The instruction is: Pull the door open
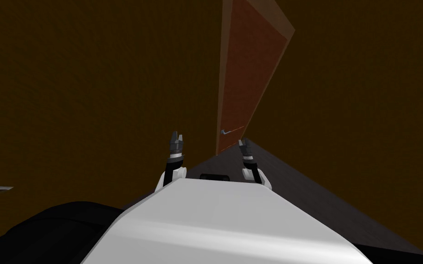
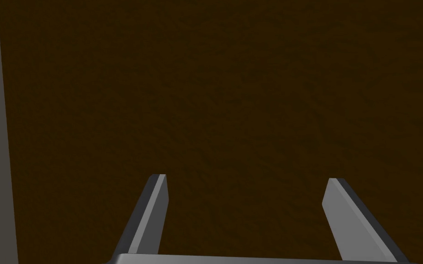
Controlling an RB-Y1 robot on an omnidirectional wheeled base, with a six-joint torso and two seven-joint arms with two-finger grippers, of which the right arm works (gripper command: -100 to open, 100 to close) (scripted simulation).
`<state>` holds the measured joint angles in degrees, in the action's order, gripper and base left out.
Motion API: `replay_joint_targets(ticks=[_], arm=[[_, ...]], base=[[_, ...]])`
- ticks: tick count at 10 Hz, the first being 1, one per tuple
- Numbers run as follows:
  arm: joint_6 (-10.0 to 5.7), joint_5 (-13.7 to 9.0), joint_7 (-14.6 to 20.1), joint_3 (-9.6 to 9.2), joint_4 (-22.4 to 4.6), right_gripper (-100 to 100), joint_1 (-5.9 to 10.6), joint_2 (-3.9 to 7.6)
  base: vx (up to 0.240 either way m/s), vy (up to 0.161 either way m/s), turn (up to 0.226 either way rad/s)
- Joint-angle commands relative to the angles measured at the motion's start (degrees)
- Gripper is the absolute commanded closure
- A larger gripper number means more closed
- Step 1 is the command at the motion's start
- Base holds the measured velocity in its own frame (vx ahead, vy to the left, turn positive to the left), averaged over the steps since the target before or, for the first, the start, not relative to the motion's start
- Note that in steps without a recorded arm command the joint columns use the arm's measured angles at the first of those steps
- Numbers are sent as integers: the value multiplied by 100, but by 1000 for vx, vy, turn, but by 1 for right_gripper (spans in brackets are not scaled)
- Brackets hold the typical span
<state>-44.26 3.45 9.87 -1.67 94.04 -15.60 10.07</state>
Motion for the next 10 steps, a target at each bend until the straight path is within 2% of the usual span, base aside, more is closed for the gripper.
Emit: replay_joint_targets(ticks=[1, 2, 3, 4, 7, 8, 10], arm=[[-74, -40, 83, -28, -286, -100, 84, 93], [-74, -40, 83, -28, -378, -100, 84, 93], [-140, -68, 140, -63, -575, -100, 163, 157], [-140, -68, 140, -63, -676, -100, 163, 157], [-273, -123, 255, -134, -1114, -100, 322, 284], [-273, -123, 255, -134, -1271, -100, 322, 284], [-405, -179, 369, -205, -1737, -100, 480, 412]], base=[[52, -32, 122], [44, -29, 74], [38, -37, 135], [35, -37, 75], [40, -29, 106], [38, -35, 73], [51, -61, 165]])
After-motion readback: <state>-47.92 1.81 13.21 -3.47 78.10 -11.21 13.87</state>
